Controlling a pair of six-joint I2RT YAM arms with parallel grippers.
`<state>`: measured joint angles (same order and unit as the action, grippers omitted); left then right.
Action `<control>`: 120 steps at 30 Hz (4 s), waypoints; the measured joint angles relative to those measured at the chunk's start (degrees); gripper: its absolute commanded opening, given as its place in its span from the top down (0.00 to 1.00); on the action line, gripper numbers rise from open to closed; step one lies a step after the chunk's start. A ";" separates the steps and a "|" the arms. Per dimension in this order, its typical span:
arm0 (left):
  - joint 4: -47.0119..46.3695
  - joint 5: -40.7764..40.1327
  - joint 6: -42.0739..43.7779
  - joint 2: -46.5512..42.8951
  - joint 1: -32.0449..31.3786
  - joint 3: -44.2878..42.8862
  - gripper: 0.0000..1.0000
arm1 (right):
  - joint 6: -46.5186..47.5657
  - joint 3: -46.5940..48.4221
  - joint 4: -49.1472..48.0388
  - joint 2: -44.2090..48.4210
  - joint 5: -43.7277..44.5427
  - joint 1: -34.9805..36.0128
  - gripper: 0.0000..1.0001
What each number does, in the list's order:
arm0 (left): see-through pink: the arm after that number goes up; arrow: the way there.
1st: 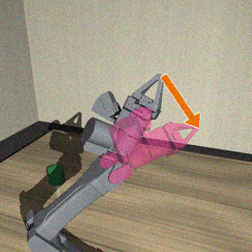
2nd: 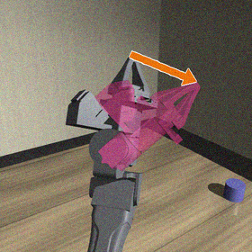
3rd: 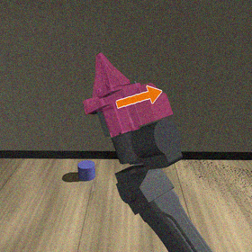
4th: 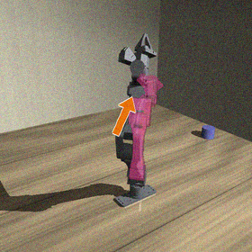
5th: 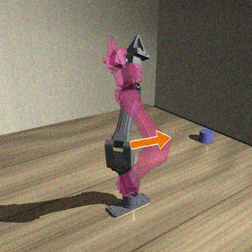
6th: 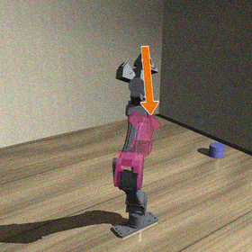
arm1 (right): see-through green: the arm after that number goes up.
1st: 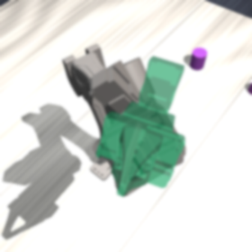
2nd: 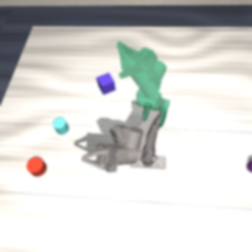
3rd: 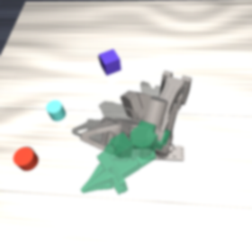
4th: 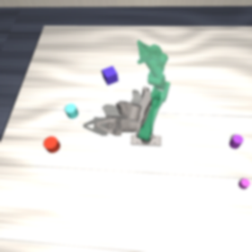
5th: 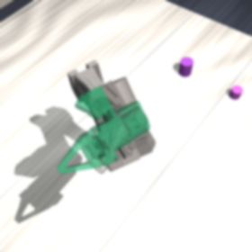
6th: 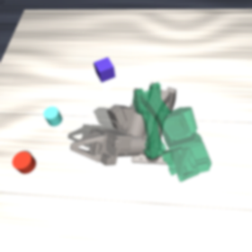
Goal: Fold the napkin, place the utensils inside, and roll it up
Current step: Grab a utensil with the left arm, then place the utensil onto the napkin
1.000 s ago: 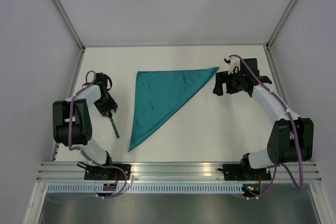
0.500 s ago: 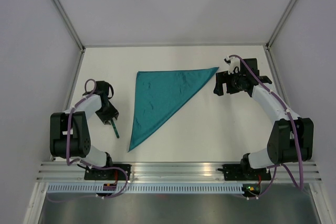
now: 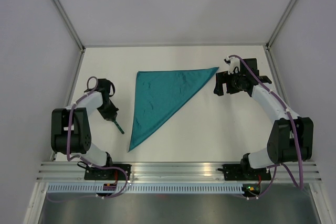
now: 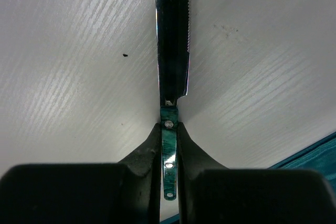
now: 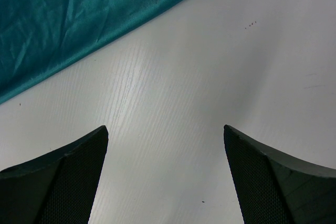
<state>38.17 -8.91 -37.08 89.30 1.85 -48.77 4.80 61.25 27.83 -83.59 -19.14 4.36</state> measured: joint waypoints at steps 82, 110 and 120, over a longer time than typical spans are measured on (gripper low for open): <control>3.50 19.98 43.76 34.10 -40.26 -45.79 0.98 | 2.21 -0.02 -2.58 3.21 6.12 -0.02 0.05; 5.53 20.20 40.74 35.06 -41.03 -46.66 0.93 | 2.38 -0.02 -2.58 3.21 6.12 -0.02 0.04; 6.08 20.17 40.17 35.08 -41.33 -47.28 0.59 | 2.40 -0.02 -2.58 3.15 6.12 -0.02 0.04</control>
<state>44.25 11.27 3.09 124.38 -39.48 -96.05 7.20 61.23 25.26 -80.44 -13.02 4.34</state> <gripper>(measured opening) 0.373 0.957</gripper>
